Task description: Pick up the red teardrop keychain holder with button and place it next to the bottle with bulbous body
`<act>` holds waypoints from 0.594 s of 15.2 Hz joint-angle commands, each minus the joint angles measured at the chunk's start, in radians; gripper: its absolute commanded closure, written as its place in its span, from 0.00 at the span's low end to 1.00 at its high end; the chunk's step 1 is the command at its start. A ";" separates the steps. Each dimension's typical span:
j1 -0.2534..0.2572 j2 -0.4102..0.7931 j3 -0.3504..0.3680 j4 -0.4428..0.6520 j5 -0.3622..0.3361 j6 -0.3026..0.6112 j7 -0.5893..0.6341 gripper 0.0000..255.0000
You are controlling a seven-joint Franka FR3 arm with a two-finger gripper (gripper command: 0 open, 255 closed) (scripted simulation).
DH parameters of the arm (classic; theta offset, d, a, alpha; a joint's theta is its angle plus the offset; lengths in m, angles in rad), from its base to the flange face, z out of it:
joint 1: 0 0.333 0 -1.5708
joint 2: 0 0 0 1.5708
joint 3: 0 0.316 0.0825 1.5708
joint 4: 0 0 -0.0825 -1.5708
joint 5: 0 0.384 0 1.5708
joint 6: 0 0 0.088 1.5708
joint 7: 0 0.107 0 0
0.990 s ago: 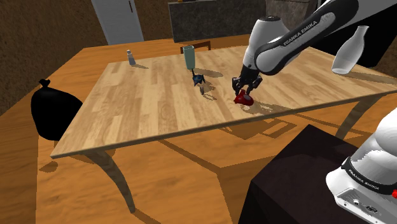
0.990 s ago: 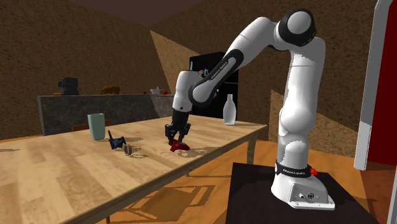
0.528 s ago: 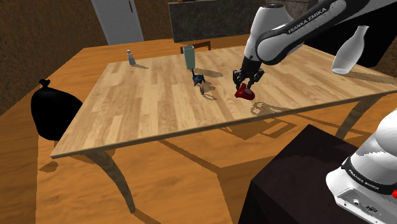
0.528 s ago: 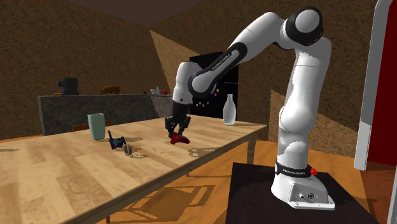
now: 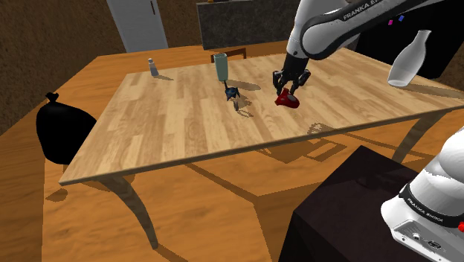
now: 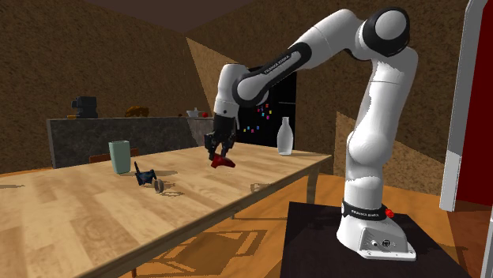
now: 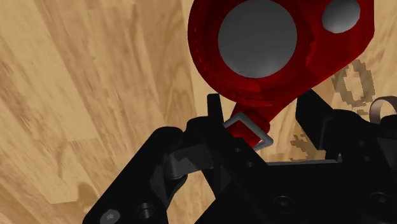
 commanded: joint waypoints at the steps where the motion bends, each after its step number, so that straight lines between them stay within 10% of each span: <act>1: 0.000 -0.013 -0.004 0.016 0.004 -0.029 -0.006 1.00; 9: 0.002 -0.054 -0.010 0.088 0.013 -0.142 -0.017 1.00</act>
